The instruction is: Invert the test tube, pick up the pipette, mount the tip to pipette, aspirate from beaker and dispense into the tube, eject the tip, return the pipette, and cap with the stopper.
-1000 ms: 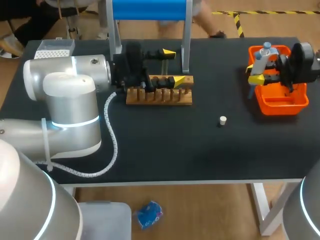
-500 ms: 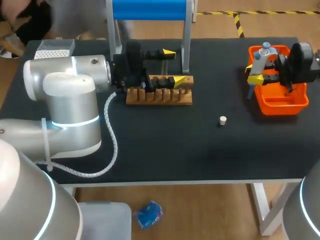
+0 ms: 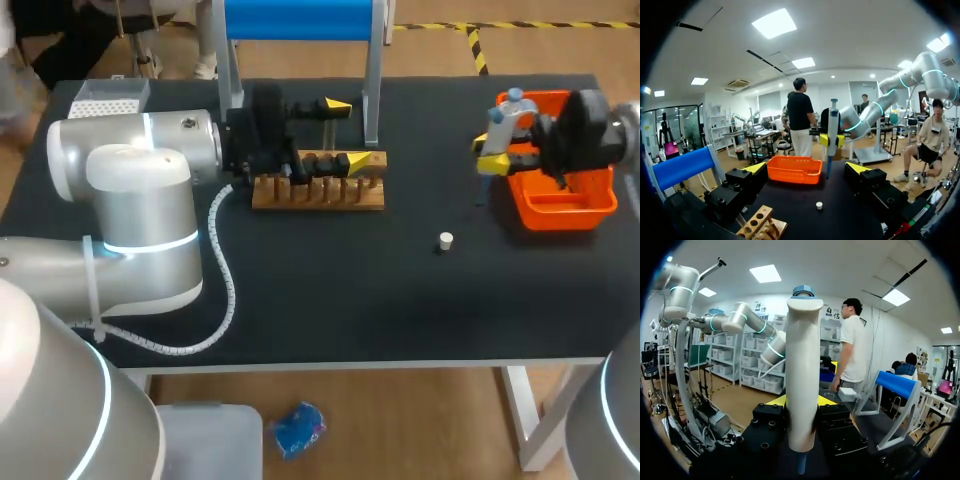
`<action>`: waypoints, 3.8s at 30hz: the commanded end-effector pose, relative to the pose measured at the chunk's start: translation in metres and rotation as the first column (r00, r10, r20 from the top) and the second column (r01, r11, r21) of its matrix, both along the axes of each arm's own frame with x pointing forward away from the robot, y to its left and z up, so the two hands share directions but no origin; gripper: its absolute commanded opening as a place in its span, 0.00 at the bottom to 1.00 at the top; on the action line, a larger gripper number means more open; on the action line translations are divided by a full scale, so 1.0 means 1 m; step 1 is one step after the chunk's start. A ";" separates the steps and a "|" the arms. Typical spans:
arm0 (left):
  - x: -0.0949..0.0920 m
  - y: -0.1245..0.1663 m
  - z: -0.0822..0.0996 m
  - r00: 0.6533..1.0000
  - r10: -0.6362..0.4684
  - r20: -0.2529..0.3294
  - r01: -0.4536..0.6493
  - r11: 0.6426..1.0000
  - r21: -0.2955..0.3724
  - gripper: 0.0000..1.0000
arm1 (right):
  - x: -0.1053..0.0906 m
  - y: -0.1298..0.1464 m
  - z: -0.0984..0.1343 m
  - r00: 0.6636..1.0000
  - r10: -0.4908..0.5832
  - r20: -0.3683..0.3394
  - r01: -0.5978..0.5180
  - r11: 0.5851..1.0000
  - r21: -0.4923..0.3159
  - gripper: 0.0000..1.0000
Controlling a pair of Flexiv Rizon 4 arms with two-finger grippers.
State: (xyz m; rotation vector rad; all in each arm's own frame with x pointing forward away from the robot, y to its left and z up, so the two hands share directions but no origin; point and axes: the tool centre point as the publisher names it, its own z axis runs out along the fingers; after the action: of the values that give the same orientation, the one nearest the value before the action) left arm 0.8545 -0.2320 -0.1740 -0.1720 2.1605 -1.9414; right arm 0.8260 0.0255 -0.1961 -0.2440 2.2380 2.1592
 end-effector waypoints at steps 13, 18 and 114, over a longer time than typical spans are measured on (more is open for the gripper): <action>0.000 -0.001 0.001 1.000 0.003 0.001 -0.003 1.000 0.004 1.00 | -0.004 0.092 -0.005 0.995 0.103 0.011 -0.104 0.992 0.069 0.00; 0.000 0.001 0.008 1.000 0.008 -0.006 -0.008 0.999 -0.053 1.00 | -0.008 0.095 -0.006 0.994 0.105 0.010 -0.106 0.991 0.079 0.00; -0.006 0.002 0.015 0.998 -0.019 -0.065 0.012 0.995 -0.098 0.01 | 0.016 0.178 0.001 0.991 0.116 -0.070 -0.111 0.991 0.082 0.00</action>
State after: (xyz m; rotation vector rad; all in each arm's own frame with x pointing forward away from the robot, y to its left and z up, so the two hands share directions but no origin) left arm 0.8493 -0.2301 -0.1587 -0.2389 2.1185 -2.0789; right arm 0.8433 0.2034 -0.1946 -0.3038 2.2264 2.3465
